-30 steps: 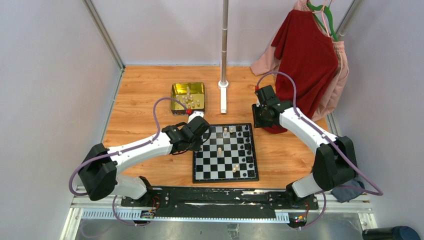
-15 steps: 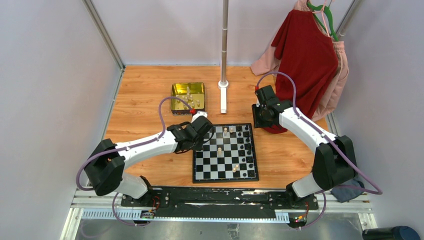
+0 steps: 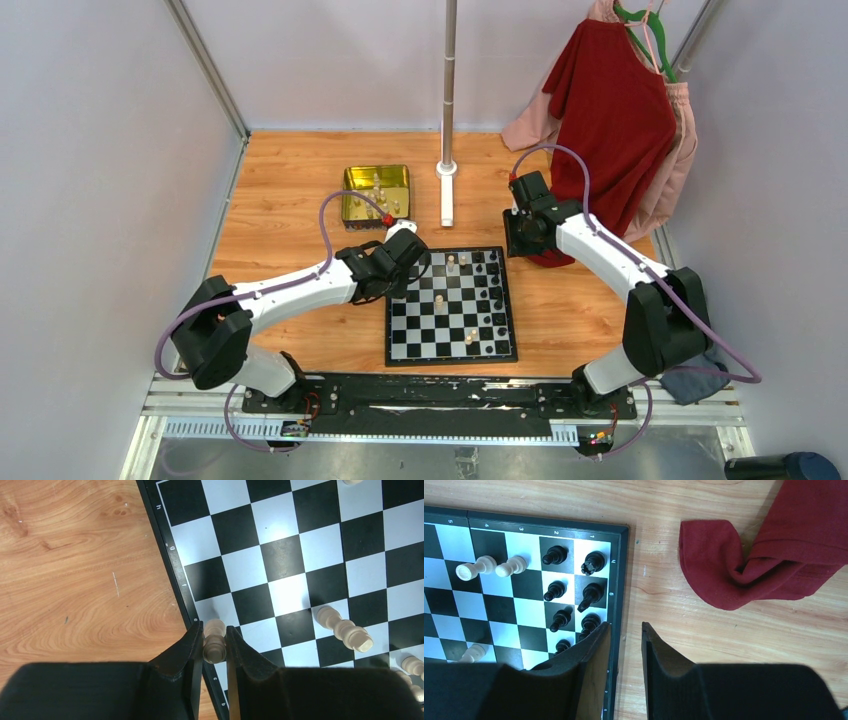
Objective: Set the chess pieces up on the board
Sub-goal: Place the chess piece on the chessboard, then pick up the chess piece from the chessboard.
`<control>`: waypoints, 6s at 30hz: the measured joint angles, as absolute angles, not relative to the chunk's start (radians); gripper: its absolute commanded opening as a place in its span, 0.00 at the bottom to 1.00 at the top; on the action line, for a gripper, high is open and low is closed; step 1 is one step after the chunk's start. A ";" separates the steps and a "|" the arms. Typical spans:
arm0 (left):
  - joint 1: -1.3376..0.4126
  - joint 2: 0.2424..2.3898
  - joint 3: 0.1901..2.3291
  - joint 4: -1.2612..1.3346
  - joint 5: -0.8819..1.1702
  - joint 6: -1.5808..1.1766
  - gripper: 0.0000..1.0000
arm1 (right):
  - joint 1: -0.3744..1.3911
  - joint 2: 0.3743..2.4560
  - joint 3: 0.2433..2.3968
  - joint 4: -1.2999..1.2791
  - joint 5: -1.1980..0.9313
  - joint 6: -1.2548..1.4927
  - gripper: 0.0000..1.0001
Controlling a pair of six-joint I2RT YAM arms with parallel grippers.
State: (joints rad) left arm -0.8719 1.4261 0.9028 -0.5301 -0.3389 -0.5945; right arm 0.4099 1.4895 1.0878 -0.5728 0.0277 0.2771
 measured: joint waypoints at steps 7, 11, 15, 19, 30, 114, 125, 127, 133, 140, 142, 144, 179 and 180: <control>-0.866 1.425 0.903 -0.529 -0.337 -0.591 0.00 | 0.410 1.491 1.088 -0.572 0.028 0.277 0.34; -0.859 1.425 0.903 -0.526 -0.336 -0.587 0.00 | 0.410 1.491 1.088 -0.572 0.028 0.277 0.34; -0.852 1.425 0.903 -0.515 -0.335 -0.585 0.00 | 0.410 1.492 1.088 -0.572 0.028 0.277 0.34; -0.848 1.428 0.903 -0.495 -0.332 -0.579 0.00 | 0.410 1.493 1.088 -0.572 0.028 0.277 0.34; -0.844 1.457 0.902 -0.471 -0.319 -0.575 0.03 | 0.410 1.497 1.088 -0.572 0.028 0.277 0.34; -0.840 1.462 0.873 -0.464 -0.321 -0.569 0.48 | 0.410 1.531 1.106 -0.577 0.030 0.277 0.33; -0.845 1.279 0.925 -0.499 -0.334 -0.551 0.59 | 0.410 1.530 1.108 -0.578 0.031 0.277 0.33; -0.854 1.272 0.935 -0.497 -0.317 -0.526 0.60 | 0.410 1.528 1.108 -0.578 0.031 0.277 0.33; -0.901 1.304 0.974 -0.495 -0.238 -0.437 0.59 | 0.410 1.519 1.108 -0.577 0.035 0.277 0.33; -0.963 1.398 1.019 -0.485 -0.148 -0.347 0.59 | 0.410 1.504 1.108 -0.577 0.039 0.278 0.33; -0.969 1.419 1.026 -0.484 -0.132 -0.331 0.59 | 0.410 1.501 1.108 -0.576 0.044 0.278 0.34; -0.974 1.443 1.032 -0.479 -0.114 -0.316 0.58 | 0.410 1.500 1.108 -0.576 0.046 0.278 0.34; -0.992 1.634 1.052 -0.395 -0.037 -0.265 0.17 | 0.410 1.500 1.083 -0.567 0.052 0.287 0.34; -0.992 1.634 1.053 -0.395 -0.041 -0.265 0.15 | 0.410 1.500 1.082 -0.566 0.052 0.287 0.33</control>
State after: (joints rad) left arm -0.9920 1.6344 1.0531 -0.3946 -0.0410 -0.2649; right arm 0.4095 1.5002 1.0824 -0.5659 0.0521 0.2874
